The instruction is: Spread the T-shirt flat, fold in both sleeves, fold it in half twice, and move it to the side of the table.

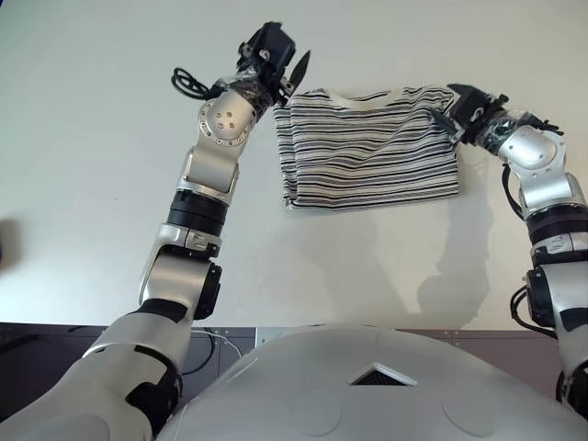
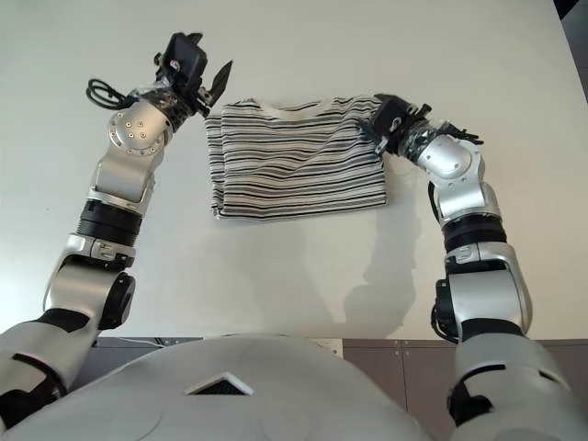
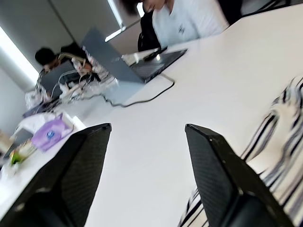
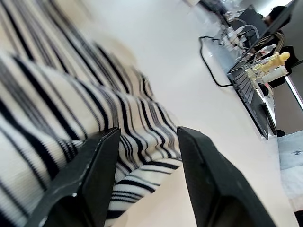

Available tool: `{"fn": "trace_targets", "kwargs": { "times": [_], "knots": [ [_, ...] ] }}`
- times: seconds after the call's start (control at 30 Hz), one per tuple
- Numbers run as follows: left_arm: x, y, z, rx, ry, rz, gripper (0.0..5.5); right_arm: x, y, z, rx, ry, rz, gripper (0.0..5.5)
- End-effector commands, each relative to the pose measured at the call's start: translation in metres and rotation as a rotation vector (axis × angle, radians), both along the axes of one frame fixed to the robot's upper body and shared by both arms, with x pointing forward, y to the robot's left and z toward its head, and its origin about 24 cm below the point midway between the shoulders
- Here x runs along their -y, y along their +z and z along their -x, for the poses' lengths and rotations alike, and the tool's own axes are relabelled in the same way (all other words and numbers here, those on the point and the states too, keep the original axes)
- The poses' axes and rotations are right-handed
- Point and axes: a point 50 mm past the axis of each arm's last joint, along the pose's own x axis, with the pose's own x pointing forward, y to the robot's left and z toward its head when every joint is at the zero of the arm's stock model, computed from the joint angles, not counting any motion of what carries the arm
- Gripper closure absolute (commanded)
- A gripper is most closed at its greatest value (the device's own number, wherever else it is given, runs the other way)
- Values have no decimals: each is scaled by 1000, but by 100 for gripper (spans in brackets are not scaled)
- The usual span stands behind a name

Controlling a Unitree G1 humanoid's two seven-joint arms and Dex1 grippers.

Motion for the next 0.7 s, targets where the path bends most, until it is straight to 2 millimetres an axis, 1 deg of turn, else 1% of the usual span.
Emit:
{"fn": "trace_targets", "kwargs": {
  "times": [0.03, 0.1, 0.17, 0.27, 0.33, 0.37, 0.47, 0.57, 0.63, 0.7],
  "knots": [
    [8, 3, 38, 54, -322, -150, 261, 22, -17, 27, -208, 219, 290, 331],
    [4, 3, 53, 68, -419, -229, 261, 25, -15, 42, -310, 337, 325, 331],
    [0, 3, 67, 71, -493, -290, 261, 16, -4, 59, -410, 422, 263, 331],
    [-9, 0, 90, 24, -602, -376, 261, -15, 23, 93, -630, 532, 78, 331],
    [-22, -8, 104, -41, -650, -452, 261, -40, 37, 111, -738, 597, -29, 331],
    [-29, -13, 108, -73, -658, -488, 261, -49, 42, 118, -769, 618, -67, 331],
    [-56, -32, 111, -156, -651, -635, 261, -75, 44, 130, -814, 627, -179, 331],
    [-80, -36, 106, -186, -631, -739, 261, -98, 42, 137, -826, 602, -278, 331],
    [-88, -39, 101, -185, -629, -794, 261, -110, 43, 140, -820, 581, -338, 331],
    [-88, -47, 98, -174, -619, -813, 261, -116, 44, 138, -799, 560, -375, 331]
  ]
}}
